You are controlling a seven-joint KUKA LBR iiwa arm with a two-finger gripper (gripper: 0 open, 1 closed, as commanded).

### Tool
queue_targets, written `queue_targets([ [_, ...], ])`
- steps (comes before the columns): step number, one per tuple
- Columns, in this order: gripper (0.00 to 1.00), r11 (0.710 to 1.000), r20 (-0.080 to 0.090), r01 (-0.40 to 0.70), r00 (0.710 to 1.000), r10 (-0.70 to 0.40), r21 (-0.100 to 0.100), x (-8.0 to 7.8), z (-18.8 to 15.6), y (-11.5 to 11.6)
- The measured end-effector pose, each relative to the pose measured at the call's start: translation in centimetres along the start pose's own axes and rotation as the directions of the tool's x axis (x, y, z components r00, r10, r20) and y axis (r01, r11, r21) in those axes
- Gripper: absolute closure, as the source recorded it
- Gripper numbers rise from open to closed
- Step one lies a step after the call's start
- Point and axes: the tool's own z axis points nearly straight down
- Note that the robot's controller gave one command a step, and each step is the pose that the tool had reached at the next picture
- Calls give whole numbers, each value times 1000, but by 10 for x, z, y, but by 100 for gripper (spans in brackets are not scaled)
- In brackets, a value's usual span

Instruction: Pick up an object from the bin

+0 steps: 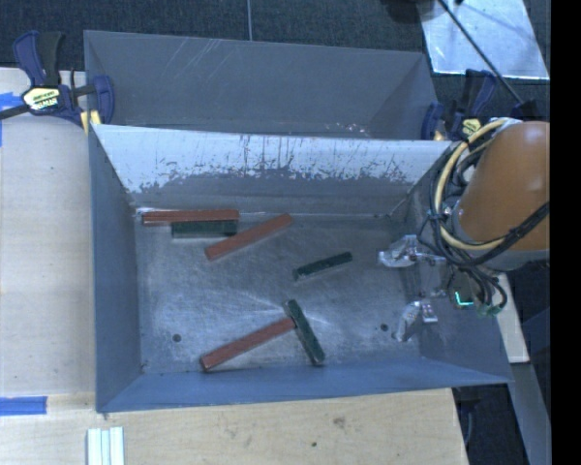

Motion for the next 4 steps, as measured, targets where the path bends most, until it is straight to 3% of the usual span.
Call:
queue_targets([
  [1,0,1000,4,1,1000,-1,1,-1,-2,0],
  [2,0,998,2,63,998,-63,1,-7,-44,21],
  [3,0,996,22,88,996,-88,4,-37,-26,34],
  [4,100,999,21,54,998,-54,2,-52,105,37],
])
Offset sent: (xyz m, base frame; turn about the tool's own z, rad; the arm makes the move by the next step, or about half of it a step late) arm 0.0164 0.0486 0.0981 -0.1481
